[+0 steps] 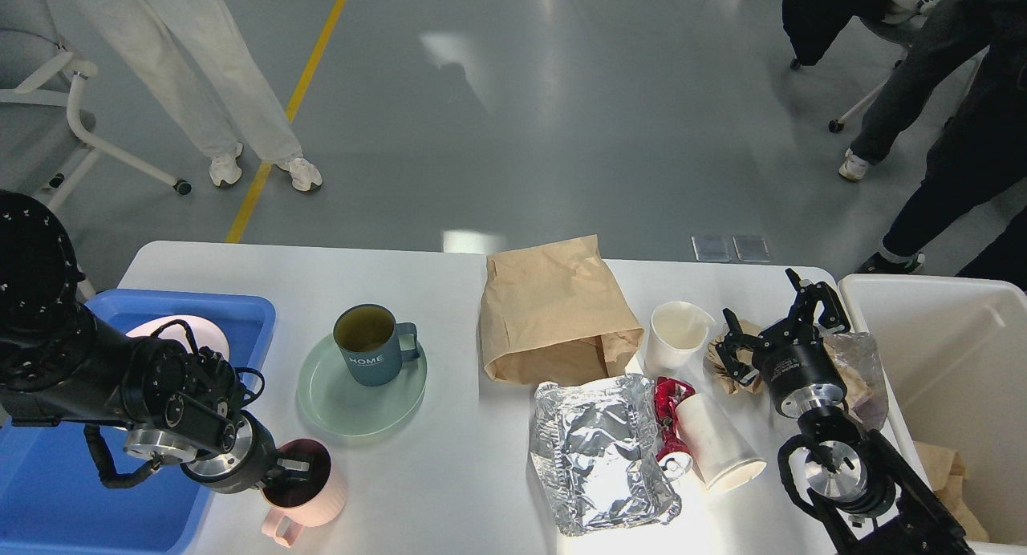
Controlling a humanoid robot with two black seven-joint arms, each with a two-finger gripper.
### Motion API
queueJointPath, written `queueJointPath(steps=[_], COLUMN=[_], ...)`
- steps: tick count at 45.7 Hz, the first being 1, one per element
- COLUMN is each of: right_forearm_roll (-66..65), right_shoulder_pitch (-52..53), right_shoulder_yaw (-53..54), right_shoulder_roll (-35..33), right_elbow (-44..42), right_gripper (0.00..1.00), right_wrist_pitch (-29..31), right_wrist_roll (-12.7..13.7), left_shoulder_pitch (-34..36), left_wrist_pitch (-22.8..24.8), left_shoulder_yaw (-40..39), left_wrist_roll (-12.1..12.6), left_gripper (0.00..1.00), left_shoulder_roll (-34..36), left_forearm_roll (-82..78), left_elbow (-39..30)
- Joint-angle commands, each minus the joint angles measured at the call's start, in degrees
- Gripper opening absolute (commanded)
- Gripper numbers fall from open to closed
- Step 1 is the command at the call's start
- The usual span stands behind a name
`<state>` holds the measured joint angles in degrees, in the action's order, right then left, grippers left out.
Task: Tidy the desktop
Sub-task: 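Lift the pink mug and set it on the blue tray corner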
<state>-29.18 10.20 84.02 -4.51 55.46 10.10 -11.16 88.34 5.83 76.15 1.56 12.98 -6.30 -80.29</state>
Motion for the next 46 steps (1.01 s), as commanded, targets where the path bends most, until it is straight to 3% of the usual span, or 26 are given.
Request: queueJointPath(steps=[1, 7, 17, 23, 33, 38, 46], right_forearm_roll=[0.0, 0.0, 0.0, 0.0, 0.0, 0.0, 0.0], right_shoulder_pitch=[0.0, 0.0, 0.0, 0.0, 0.0, -0.1, 0.0], right_shoulder_yaw=[0.0, 0.0, -0.1, 0.0, -0.1, 0.0, 0.0], right_shoulder_roll=[0.0, 0.0, 0.0, -0.1, -0.1, -0.1, -0.1], right_elbow=[0.0, 0.0, 0.0, -0.1, 0.0, 0.0, 0.0], right_gripper=[1.0, 1.0, 1.0, 1.0, 1.0, 1.0, 1.0], right_wrist_pitch=[0.0, 0.0, 0.0, 0.0, 0.0, 0.0, 0.0], right_wrist_roll=[0.0, 0.0, 0.0, 0.0, 0.0, 0.0, 0.0], left_shoulder_pitch=[9.4, 24.6, 49.4, 58.3, 56.4, 48.3, 32.7], left_wrist_pitch=[5.8, 13.6, 31.9, 37.6, 37.1, 34.8, 33.4], left_shoulder_yaw=[1.7, 5.1, 11.7, 14.2, 15.3, 16.7, 15.2], left_wrist_roll=[-0.6, 0.0, -0.9, -1.9, -4.0, -5.5, -11.9], left_gripper=[0.0, 0.0, 0.0, 0.0, 0.0, 0.0, 0.0], left_shoulder_roll=[3.0, 7.3, 8.1, 8.4, 9.9, 16.2, 31.9], left_forearm_roll=[-0.1, -0.4, -0.7, -0.8, -1.4, -6.6, -20.9], left_elbow=[-5.6, -12.3, -16.0, -18.4, -17.3, -11.3, 4.8])
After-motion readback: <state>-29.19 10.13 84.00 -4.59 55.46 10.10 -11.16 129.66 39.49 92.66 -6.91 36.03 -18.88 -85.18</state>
